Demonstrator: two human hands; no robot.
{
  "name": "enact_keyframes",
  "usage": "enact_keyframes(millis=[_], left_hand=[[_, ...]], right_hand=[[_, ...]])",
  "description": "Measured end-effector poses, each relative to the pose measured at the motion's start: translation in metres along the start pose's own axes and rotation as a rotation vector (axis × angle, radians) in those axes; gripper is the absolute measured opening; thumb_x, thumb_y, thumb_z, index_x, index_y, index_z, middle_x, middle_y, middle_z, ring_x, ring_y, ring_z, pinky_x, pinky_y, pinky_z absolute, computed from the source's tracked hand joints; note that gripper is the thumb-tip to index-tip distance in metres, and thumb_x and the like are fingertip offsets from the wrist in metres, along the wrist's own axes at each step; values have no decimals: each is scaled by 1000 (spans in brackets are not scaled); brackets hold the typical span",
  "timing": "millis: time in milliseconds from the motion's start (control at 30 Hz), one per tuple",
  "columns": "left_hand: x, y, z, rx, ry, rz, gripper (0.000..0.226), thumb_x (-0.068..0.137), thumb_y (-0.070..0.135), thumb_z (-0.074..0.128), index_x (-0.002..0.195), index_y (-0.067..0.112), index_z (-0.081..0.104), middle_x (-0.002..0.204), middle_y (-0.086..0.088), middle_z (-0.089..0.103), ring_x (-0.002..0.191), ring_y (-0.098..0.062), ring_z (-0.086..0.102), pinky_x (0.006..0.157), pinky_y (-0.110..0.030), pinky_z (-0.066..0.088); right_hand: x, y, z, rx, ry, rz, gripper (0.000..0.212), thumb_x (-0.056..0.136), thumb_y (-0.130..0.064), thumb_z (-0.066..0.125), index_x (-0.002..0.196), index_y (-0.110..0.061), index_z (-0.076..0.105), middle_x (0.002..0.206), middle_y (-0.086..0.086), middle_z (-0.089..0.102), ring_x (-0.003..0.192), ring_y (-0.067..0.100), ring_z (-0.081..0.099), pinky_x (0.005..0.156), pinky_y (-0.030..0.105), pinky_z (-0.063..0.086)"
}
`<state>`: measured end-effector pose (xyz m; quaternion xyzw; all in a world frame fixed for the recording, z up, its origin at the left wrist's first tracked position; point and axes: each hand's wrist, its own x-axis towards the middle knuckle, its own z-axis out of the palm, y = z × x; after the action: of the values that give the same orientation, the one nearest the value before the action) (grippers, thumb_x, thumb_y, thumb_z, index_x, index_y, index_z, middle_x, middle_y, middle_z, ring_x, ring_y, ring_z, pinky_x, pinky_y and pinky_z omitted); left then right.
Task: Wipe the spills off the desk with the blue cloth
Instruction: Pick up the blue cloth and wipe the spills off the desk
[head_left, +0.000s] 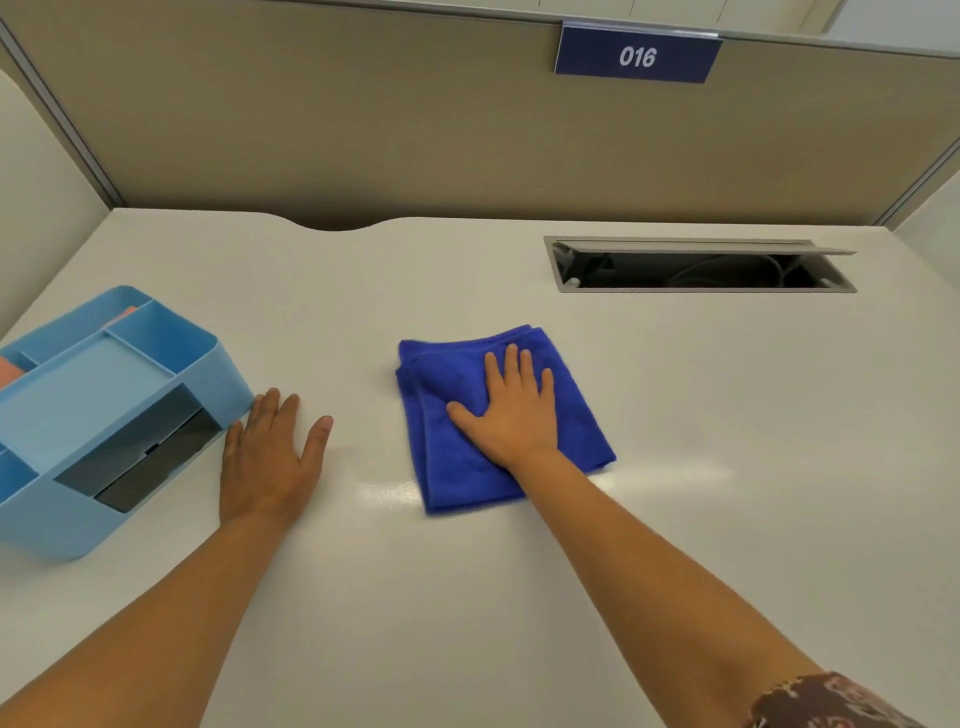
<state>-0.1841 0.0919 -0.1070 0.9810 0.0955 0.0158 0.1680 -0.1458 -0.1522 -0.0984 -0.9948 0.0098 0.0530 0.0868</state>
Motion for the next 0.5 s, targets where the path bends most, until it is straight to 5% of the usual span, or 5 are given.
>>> enact_keyframes(millis=[233, 500], left_hand=[[-1, -1, 0, -15, -10, 0, 58, 96, 44, 23, 145, 14, 30, 158, -5, 20, 148, -20, 13, 119, -38, 6], [0, -3, 0, 3, -6, 6, 58, 96, 43, 24, 145, 13, 31, 158, -6, 21, 147, -21, 14, 119, -40, 7]], right_hand=[[-83, 24, 10, 39, -21, -71, 86, 79, -68, 18, 153, -26, 5, 163, -1, -3, 150, 16, -8, 120, 43, -7], [-39, 159, -25, 31, 109, 422, 74, 93, -59, 31, 153, -20, 12, 162, 7, 7, 150, 24, 4, 121, 50, 5]])
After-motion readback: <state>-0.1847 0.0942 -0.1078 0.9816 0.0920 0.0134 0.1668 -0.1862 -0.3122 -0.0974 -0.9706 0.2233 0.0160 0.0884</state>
